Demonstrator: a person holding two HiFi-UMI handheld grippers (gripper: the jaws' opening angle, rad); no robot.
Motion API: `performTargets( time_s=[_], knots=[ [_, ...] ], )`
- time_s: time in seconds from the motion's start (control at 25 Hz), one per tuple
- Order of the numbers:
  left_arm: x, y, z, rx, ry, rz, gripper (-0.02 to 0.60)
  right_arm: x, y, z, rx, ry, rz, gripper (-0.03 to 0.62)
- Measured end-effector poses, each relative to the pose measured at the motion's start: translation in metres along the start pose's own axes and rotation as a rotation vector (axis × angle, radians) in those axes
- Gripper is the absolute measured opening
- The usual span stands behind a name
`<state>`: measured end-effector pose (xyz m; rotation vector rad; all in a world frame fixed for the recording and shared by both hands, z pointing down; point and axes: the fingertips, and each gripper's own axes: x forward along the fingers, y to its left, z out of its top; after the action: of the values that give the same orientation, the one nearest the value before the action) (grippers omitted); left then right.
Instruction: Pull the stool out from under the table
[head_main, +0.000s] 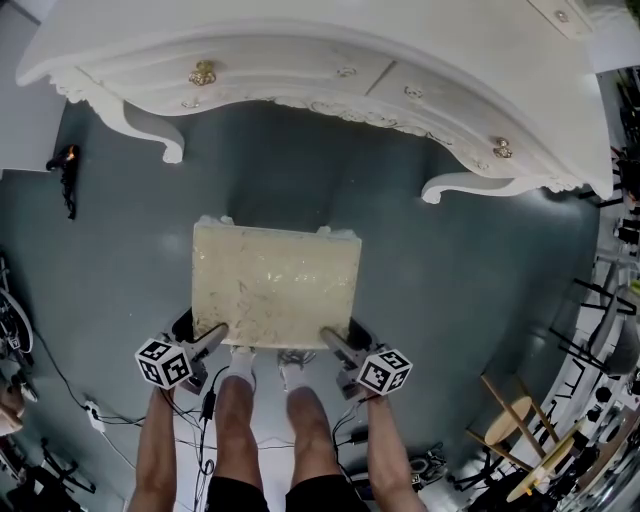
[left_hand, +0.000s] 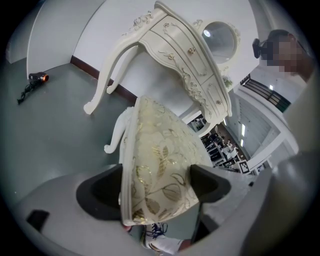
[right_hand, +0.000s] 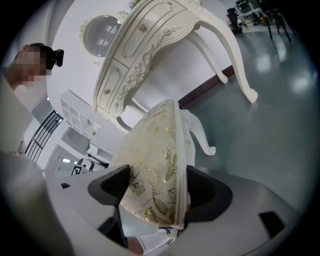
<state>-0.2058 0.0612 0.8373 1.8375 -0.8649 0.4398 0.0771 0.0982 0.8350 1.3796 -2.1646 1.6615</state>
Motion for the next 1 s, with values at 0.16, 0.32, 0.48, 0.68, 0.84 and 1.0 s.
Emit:
performTargets(
  time_s=[0.16,0.32,0.48,0.68,0.84,1.0],
  knots=[
    [-0.001,0.002,-0.006,0.003,0.005,-0.008,0.416,-0.002,-0.001,-0.006,0.001,-0.012,0.003,0.370],
    [-0.002,0.002,-0.005,0.007,0.005,-0.009,0.416,-0.001,0.000,-0.006,0.002,-0.016,0.003,0.370],
    [-0.001,0.001,-0.006,0.005,0.024,-0.010,0.417,-0.001,0.001,-0.006,0.006,0.006,0.001,0.370],
    [-0.002,0.002,-0.002,-0.024,0.031,-0.002,0.417,-0.002,0.001,-0.006,0.004,0.042,-0.015,0.371],
    [-0.012,0.002,0.013,-0.045,-0.033,0.043,0.417,-0.007,0.000,0.001,-0.026,0.046,-0.056,0.371],
    [-0.018,-0.018,0.035,0.034,-0.031,0.057,0.417,-0.014,0.007,0.023,-0.082,0.039,-0.106,0.370]
  ],
)
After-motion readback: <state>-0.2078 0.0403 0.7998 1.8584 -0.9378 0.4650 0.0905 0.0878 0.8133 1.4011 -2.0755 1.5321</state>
